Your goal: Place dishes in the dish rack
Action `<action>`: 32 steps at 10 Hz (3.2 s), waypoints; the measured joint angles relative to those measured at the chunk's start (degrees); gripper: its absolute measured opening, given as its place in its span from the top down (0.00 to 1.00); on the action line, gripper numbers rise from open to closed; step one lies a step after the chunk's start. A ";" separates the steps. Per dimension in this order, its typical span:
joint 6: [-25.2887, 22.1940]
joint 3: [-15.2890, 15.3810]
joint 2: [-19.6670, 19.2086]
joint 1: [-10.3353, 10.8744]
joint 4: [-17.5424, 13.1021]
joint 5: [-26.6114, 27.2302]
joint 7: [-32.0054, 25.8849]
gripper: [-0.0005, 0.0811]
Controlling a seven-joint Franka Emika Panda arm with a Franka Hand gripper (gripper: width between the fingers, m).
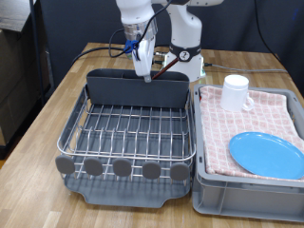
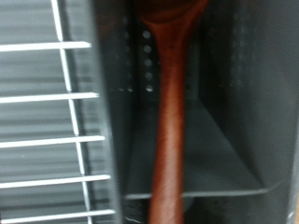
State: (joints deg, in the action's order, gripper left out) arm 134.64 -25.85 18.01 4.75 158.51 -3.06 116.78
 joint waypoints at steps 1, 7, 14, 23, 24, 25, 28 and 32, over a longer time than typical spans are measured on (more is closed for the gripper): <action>0.15 1.97 0.39 -0.23 -0.26 -2.40 3.57 0.02; -8.40 11.11 5.17 0.20 -5.57 -4.59 11.21 0.01; -8.27 15.95 4.95 3.71 -10.32 -5.09 7.60 0.01; -6.82 21.86 -1.46 8.98 -18.18 -4.27 4.67 0.01; -7.06 22.65 -2.69 9.33 -19.92 -4.29 4.67 0.01; -7.48 23.39 -4.04 9.70 -21.79 -4.29 4.68 0.01; -8.73 24.95 -8.75 10.77 -27.27 -3.51 4.59 0.01; -4.93 25.42 -13.32 11.15 -29.36 -0.94 3.45 0.01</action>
State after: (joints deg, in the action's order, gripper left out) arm 129.72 -0.43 4.69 15.89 129.15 -4.00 120.23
